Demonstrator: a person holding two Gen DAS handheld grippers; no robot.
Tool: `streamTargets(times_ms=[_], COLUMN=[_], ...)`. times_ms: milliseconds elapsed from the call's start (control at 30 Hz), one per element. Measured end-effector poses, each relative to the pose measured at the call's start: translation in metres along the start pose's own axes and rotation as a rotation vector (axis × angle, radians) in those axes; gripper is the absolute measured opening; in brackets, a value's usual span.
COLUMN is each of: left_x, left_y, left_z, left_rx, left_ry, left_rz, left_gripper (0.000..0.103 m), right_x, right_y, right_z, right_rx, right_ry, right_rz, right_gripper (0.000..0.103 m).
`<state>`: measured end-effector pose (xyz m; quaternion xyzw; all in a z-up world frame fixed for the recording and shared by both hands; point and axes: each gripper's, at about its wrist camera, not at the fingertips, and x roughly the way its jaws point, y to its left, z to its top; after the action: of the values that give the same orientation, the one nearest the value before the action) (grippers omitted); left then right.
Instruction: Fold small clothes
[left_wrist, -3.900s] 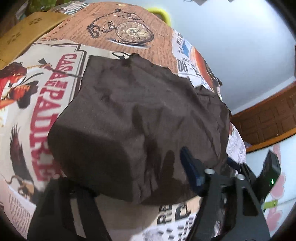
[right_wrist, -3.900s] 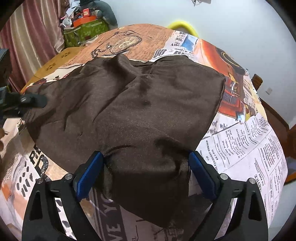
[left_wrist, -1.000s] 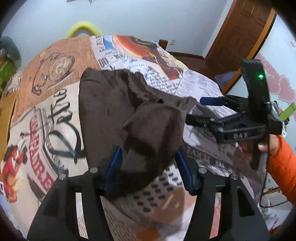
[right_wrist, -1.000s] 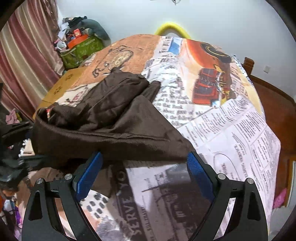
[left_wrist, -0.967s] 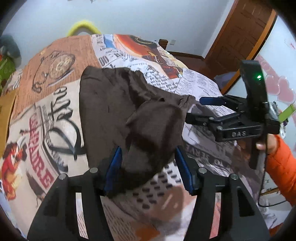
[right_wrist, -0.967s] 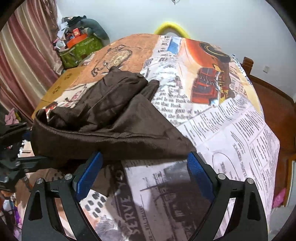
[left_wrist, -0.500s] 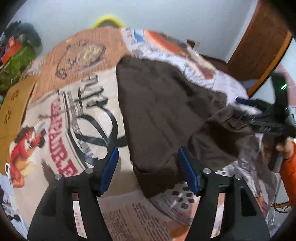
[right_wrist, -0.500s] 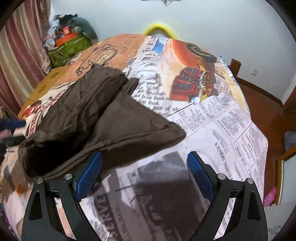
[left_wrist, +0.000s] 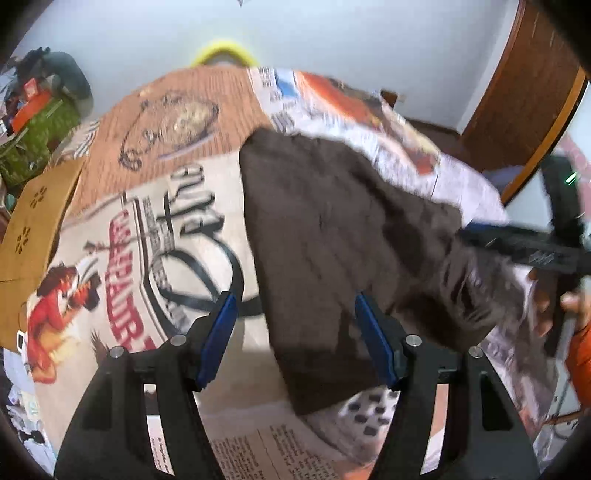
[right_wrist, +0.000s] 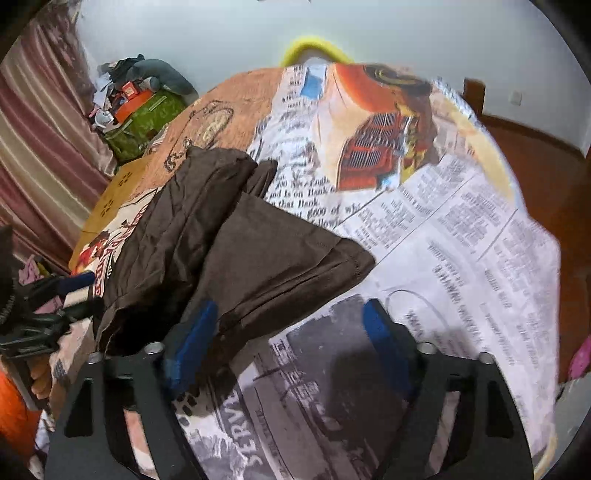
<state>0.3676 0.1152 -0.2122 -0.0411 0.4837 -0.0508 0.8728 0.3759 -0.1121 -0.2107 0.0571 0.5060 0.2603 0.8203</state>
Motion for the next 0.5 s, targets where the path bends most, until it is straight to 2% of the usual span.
streamTargets(times_ms=[100, 167, 233, 300, 400, 500], left_x=[-0.003, 0.002, 0.011, 0.019, 0.027, 0.036], left_y=[-0.006, -0.013, -0.018, -0.021, -0.031, -0.046], left_z=[0.013, 0.021, 0.029, 0.037, 0.045, 0.054], left_rx=[0.004, 0.009, -0.004, -0.037, -0.059, -0.025], left_ry=[-0.028, -0.032, -0.019, -0.005, 0.003, 0.017], left_rz=[-0.010, -0.009, -0.019, -0.064, -0.127, -0.150], left_gripper=[0.067, 0.067, 0.067, 0.067, 0.067, 0.067], right_x=[0.007, 0.011, 0.020, 0.024, 0.022, 0.018], right_y=[-0.004, -0.003, -0.002, 0.000, 0.008, 0.016], right_z=[0.006, 0.010, 0.016, 0.019, 0.023, 0.032], right_rx=[0.039, 0.049, 0.051, 0.040, 0.004, -0.023], right_ry=[-0.020, -0.020, -0.001, 0.008, -0.017, -0.045], right_rz=[0.006, 0.008, 0.016, 0.017, 0.019, 0.032], right_gripper=[0.061, 0.047, 0.020, 0.011, 0.009, 0.009])
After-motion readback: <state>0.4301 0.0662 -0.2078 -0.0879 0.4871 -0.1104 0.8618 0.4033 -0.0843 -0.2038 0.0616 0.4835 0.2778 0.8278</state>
